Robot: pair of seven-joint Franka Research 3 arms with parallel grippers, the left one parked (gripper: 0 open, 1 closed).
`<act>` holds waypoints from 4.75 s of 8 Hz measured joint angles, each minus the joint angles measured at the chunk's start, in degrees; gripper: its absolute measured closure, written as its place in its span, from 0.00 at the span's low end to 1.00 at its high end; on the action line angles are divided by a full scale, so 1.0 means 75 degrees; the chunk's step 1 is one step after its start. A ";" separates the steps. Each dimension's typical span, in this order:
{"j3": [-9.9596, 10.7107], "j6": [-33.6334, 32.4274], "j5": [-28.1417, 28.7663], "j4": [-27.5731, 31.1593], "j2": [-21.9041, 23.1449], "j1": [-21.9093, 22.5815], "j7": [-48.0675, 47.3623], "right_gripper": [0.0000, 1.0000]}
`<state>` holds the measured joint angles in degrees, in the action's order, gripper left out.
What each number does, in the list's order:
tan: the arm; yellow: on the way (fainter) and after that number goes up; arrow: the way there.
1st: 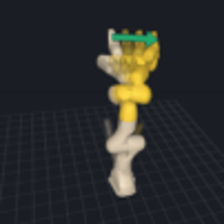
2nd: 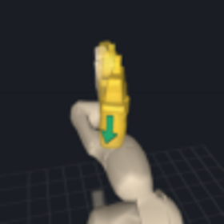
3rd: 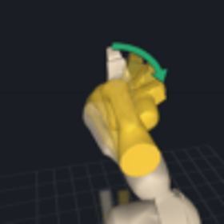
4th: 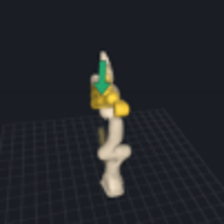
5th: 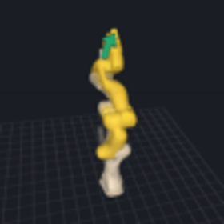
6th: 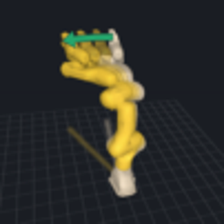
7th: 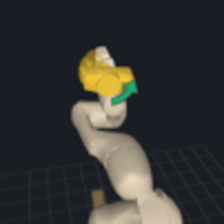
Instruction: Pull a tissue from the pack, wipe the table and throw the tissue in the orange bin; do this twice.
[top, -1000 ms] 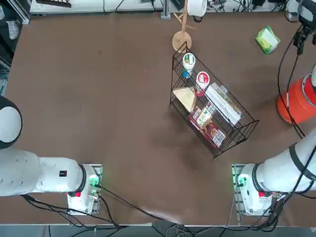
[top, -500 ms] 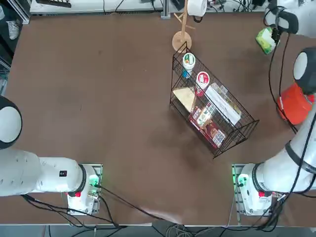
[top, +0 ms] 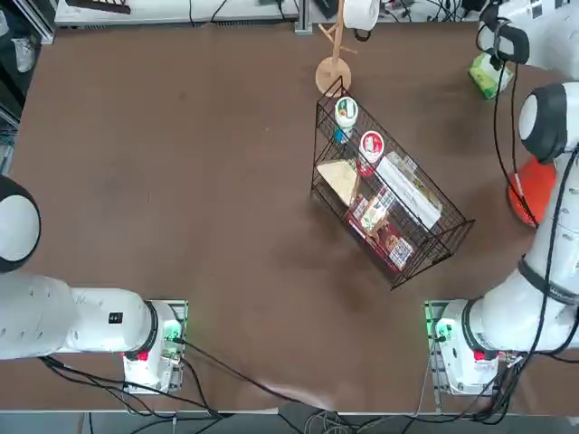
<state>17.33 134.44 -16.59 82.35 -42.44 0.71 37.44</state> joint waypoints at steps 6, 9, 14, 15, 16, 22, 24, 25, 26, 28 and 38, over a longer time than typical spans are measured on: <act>-0.0002 0.0648 0.0677 -0.0180 -0.0656 -0.0139 0.0092 0.38; -0.0002 0.0658 0.0678 -0.0216 -0.0699 -0.0177 0.0193 0.67; 0.0003 0.0338 0.0678 -0.0522 -0.0657 -0.0184 0.0273 0.99; 0.0003 0.0017 0.0678 -0.0698 -0.0613 -0.0183 0.0358 0.99; 0.0004 -0.0260 0.0678 -0.0855 -0.0536 -0.0183 0.0472 0.99; 0.0002 -0.2909 0.0678 -0.1110 0.0813 0.0124 0.0558 0.99; 0.0000 -0.4131 0.0679 -0.1109 0.1354 0.0550 0.0162 0.99; -0.0002 -0.4548 0.0673 -0.1106 0.1491 0.0766 -0.0062 0.99; -0.0001 -0.4824 0.0656 -0.1104 0.1545 0.0924 -0.0195 0.99; -0.0004 -0.5306 0.0656 -0.1122 0.1550 0.1062 -0.0329 0.99; -0.0043 -0.4808 0.3968 0.0883 0.1588 0.1966 -0.2769 0.99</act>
<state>17.01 98.38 13.17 88.98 -30.54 15.45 16.67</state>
